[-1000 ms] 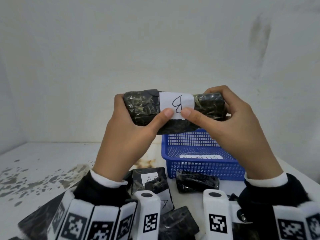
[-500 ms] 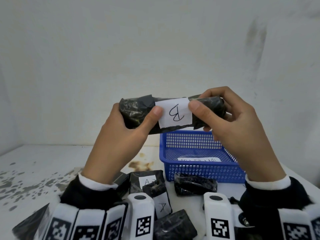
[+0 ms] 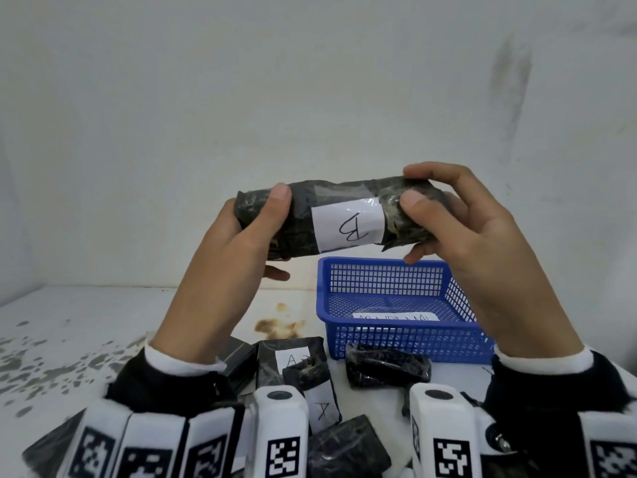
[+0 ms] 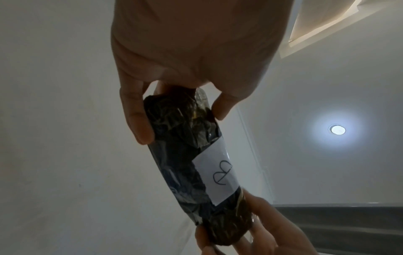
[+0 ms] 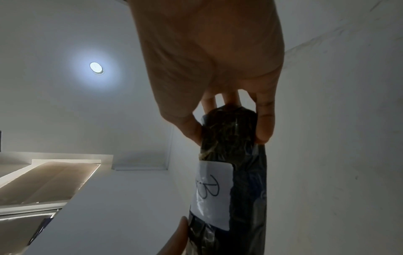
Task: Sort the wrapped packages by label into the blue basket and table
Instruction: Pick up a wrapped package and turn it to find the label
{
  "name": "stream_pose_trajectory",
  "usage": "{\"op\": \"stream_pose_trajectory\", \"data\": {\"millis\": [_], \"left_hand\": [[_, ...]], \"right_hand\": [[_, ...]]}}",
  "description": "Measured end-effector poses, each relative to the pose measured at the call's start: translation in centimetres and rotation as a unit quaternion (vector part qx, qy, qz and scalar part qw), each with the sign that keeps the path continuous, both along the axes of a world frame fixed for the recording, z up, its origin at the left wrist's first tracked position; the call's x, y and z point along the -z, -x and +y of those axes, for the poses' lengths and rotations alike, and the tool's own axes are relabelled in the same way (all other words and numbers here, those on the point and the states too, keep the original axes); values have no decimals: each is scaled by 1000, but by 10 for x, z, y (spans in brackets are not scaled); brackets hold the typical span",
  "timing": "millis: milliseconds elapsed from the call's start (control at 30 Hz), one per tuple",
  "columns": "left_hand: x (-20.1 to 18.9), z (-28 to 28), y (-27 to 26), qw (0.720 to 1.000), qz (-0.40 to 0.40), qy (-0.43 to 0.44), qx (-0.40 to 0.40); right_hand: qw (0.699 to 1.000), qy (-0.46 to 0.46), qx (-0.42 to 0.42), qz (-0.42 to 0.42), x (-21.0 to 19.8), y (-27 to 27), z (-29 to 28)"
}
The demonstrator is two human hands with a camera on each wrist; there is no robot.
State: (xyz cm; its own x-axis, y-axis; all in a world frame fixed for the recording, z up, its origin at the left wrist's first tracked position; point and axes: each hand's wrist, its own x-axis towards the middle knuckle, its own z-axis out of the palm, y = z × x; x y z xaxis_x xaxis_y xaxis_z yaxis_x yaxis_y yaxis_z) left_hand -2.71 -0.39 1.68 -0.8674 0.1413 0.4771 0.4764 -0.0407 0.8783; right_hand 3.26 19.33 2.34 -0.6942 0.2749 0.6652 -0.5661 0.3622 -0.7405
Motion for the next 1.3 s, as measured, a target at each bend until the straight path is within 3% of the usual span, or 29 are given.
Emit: {"op": "stream_pose_trajectory", "data": {"millis": [167, 533, 833, 1000, 1167, 1300], "left_hand": [[-1, 0, 0, 1000, 14, 4, 25], [3, 7, -5, 996, 54, 32, -66], [3, 8, -11, 994, 38, 82, -52], [3, 6, -8, 998, 44, 8, -34], [2, 2, -2, 998, 48, -14, -44], [2, 0, 3, 996, 5, -93, 15]], "right_hand": [[1000, -6, 24, -7, -1, 0, -3], [998, -35, 48, -4, 0, -2, -7], [998, -53, 41, -13, 0, -5, -6], [997, -71, 39, -8, 5, 1, -4], [998, -45, 4, -35, 4, 1, -5], [999, -33, 26, -23, 3, 1, 1]]}}
